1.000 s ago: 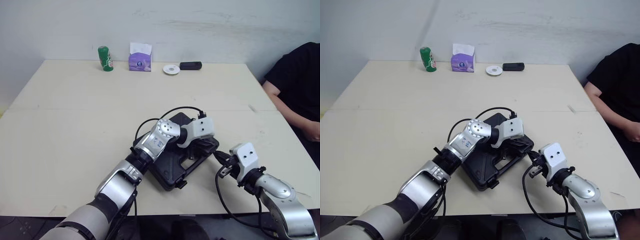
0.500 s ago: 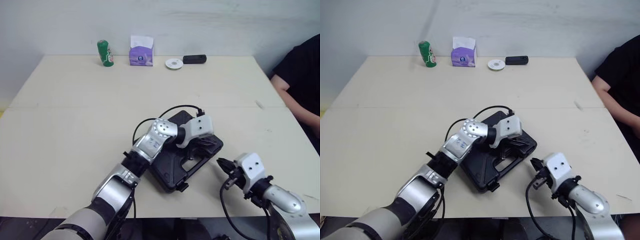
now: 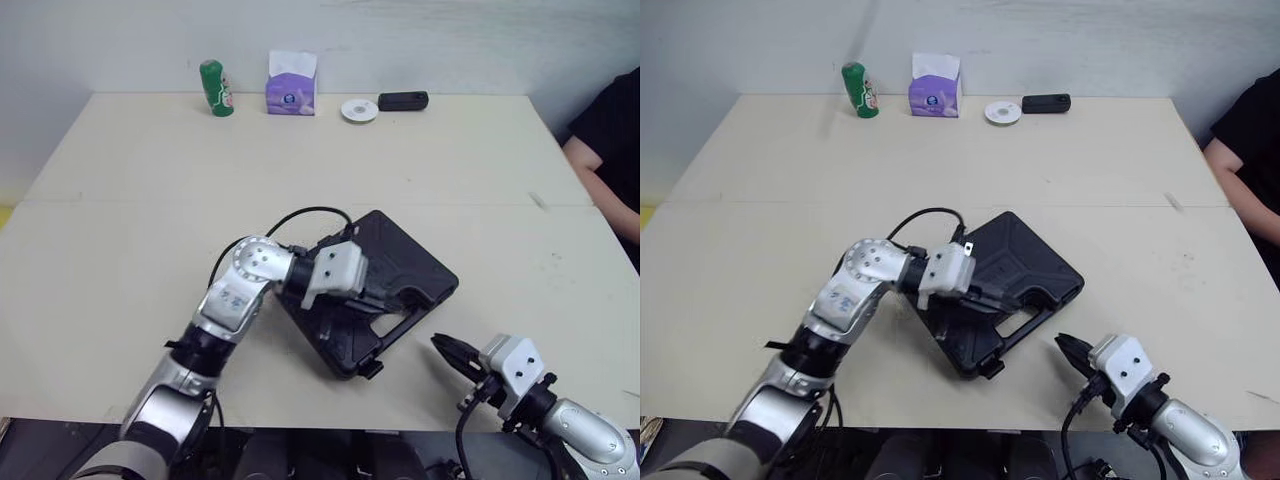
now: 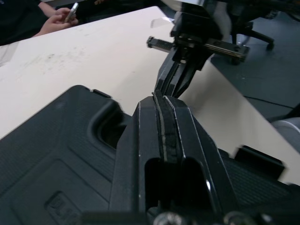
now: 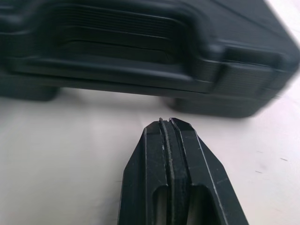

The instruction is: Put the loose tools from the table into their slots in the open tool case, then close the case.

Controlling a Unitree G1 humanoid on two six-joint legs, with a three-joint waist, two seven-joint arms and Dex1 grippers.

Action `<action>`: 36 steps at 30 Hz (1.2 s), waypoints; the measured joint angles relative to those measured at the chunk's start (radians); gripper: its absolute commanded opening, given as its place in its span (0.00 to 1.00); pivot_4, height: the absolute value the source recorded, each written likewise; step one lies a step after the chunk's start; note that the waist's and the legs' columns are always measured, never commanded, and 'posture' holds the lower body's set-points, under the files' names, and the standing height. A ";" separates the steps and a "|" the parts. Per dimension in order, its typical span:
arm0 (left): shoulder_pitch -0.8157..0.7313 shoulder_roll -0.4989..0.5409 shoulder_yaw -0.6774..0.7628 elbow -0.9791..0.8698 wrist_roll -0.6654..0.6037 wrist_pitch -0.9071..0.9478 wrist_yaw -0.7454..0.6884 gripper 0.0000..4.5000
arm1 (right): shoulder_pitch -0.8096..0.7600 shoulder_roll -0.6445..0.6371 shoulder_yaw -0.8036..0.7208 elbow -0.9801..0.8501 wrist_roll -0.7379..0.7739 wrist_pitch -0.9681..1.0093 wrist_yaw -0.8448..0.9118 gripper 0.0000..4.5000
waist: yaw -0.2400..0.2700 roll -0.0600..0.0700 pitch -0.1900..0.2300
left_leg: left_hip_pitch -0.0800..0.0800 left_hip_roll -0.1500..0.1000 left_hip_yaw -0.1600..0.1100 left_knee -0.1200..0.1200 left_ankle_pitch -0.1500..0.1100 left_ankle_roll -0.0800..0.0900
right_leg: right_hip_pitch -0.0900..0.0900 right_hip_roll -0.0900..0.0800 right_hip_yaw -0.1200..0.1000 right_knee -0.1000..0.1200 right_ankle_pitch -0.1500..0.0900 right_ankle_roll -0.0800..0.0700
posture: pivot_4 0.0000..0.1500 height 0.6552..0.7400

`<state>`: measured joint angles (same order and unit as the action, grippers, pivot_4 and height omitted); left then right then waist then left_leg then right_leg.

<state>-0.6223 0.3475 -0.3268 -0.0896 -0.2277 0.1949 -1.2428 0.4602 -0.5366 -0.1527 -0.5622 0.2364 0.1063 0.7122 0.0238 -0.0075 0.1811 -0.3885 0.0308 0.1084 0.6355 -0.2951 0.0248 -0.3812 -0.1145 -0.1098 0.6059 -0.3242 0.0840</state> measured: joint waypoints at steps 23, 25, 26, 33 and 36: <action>0.160 0.219 -0.057 -0.197 0.061 0.093 0.123 0.00 | -0.032 -0.048 0.247 0.000 -0.002 0.028 0.087 0.01 | 0.002 -0.001 -0.001 | 0.005 0.001 -0.003 0.001 0.000 -0.002 | 0.005 0.000 -0.002 0.004 -0.002 -0.003 | 1.00 1.00; 0.162 0.220 -0.063 -0.197 0.066 0.090 0.131 0.00 | -0.031 -0.041 0.260 -0.012 -0.001 0.030 0.080 0.01 | 0.002 -0.002 -0.003 | 0.006 0.001 -0.003 0.001 0.000 -0.001 | 0.006 0.000 -0.002 0.005 -0.001 -0.003 | 1.00 1.00; 0.162 0.223 -0.064 -0.197 0.069 0.087 0.132 0.00 | -0.031 -0.037 0.263 -0.020 0.000 0.030 0.078 0.01 | 0.002 -0.002 -0.004 | 0.007 0.001 -0.003 0.001 0.000 -0.001 | 0.006 0.000 -0.002 0.005 -0.001 -0.003 | 1.00 1.00; 0.161 0.243 -0.076 -0.196 0.075 0.066 0.133 0.00 | -0.040 -0.038 0.269 -0.033 -0.001 0.030 0.069 0.01 | 0.002 -0.003 -0.008 | 0.014 0.001 -0.002 -0.003 -0.001 -0.002 | 0.011 0.000 0.000 0.004 -0.003 -0.005 | 1.00 1.00; 0.159 0.243 -0.082 -0.193 0.080 0.060 0.136 0.00 | -0.055 -0.038 0.275 -0.040 -0.001 0.034 0.066 0.01 | 0.002 -0.002 -0.010 | 0.015 0.002 -0.002 -0.003 -0.001 -0.002 | 0.012 0.000 0.000 0.004 -0.003 -0.005 | 1.00 1.00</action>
<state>-0.4630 0.5905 -0.4083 -0.2827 -0.1482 0.2552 -1.1070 0.4050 -0.5744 0.1219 -0.6020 0.2357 0.1404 0.7781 0.0261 -0.0093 0.1713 -0.3733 0.0323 0.1062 0.6322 -0.2959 0.0229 -0.3695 -0.1146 -0.1100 0.6102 -0.3269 0.0787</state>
